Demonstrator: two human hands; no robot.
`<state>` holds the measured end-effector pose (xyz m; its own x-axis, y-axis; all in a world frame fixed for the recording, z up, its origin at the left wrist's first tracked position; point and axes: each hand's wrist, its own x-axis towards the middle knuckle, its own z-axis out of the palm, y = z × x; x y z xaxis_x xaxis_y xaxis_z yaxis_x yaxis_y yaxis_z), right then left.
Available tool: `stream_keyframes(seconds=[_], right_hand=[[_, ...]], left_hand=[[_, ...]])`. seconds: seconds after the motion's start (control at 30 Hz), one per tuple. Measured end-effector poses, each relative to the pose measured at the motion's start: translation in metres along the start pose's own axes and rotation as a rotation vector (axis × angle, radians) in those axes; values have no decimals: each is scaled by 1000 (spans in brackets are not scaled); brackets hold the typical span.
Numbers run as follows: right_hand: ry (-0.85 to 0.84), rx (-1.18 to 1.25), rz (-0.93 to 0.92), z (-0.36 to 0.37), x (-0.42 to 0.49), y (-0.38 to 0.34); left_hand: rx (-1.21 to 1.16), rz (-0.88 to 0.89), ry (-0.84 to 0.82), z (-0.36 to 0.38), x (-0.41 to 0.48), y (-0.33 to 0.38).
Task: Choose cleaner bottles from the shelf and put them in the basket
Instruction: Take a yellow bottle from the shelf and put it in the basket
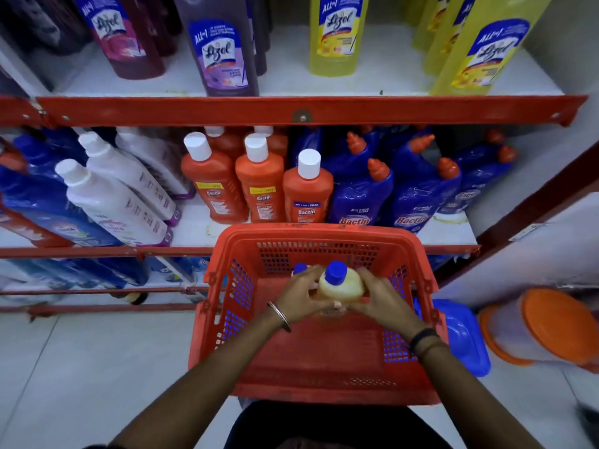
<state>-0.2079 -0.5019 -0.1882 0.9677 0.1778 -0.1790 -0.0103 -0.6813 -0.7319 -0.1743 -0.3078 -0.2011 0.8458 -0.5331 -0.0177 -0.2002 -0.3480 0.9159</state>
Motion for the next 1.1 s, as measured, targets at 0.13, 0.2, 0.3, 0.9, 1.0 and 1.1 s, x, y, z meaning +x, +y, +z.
stream_keyframes(seconds=[0.13, 0.2, 0.3, 0.9, 1.0, 1.1], right_hand=[[-162, -101, 44, 20, 5, 26], [-212, -143, 69, 25, 7, 29], [-269, -203, 99, 33, 11, 31], [-209, -393, 44, 24, 15, 42], [-23, -245, 0, -3, 20, 28], [190, -89, -72, -43, 27, -1]], left_hand=[[-1, -185, -23, 32, -3, -45], [40, -234, -40, 38, -3, -58], [62, -255, -62, 44, -3, -67], [504, 34, -141, -6, -15, -53], [586, 243, -55, -30, -3, -14], [659, 400, 109, -53, 22, 34]])
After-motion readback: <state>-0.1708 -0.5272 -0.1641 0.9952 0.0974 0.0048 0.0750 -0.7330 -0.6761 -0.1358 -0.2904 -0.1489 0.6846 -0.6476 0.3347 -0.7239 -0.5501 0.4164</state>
